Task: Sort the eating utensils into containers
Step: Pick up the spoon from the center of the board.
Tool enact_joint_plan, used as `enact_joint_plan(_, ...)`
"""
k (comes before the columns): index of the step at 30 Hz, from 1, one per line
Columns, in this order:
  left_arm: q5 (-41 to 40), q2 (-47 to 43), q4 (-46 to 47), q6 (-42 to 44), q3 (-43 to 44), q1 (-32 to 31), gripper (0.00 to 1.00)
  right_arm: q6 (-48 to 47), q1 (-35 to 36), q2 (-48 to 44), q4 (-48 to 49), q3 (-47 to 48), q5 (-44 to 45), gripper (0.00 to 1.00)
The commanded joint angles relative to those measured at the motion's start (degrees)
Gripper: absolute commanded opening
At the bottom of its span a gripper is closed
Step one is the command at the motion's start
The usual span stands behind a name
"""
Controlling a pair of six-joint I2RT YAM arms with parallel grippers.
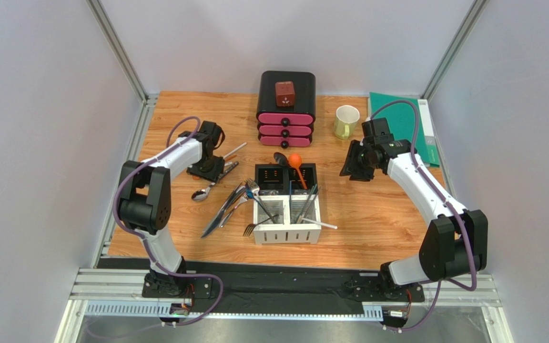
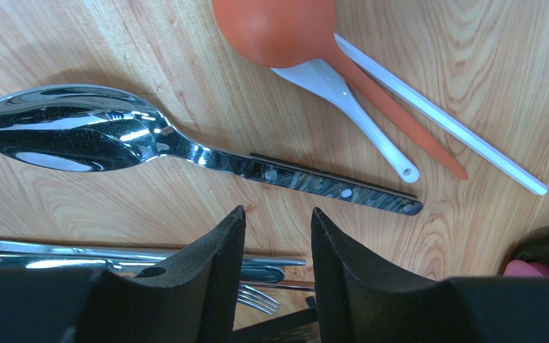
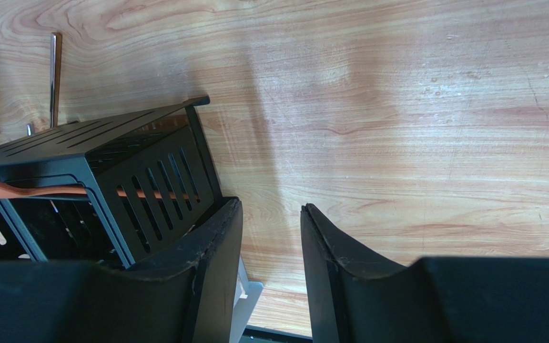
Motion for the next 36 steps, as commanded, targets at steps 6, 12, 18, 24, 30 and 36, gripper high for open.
enact_joint_plan(6, -0.27, 1.10, 0.25, -2.84, -0.50, 1.63, 0.45, 0.05, -0.27, -1.12, 2.54, -1.09, -1.34, 0.40)
enact_joint_plan(12, 0.43, 3.56, -0.80, -3.28, 1.79, 1.72, 0.44, -0.04, -0.27, -0.68, 2.45, -0.48, -1.34, 0.40)
enact_joint_plan(18, 0.08, 5.50, -3.79, -4.06, 4.51, 1.72, 0.43, -0.04, -0.71, -0.24, 2.45, -0.30, -1.52, 0.40)
enact_joint_plan(24, -1.06, 4.79, -3.26, -4.77, 3.72, 2.07, 0.43, 0.14, -0.80, 0.20, 2.45, -0.13, -1.78, 0.40)
enact_joint_plan(30, -0.36, 4.71, -3.17, -5.30, 3.99, 2.07, 0.43, 0.40, -0.98, 0.82, 2.54, 0.40, -2.04, 0.40)
enact_joint_plan(36, 0.78, 5.41, -5.02, -7.49, 4.77, 2.68, 0.43, 0.31, -1.06, 0.91, 2.54, 0.58, -2.22, 0.40)
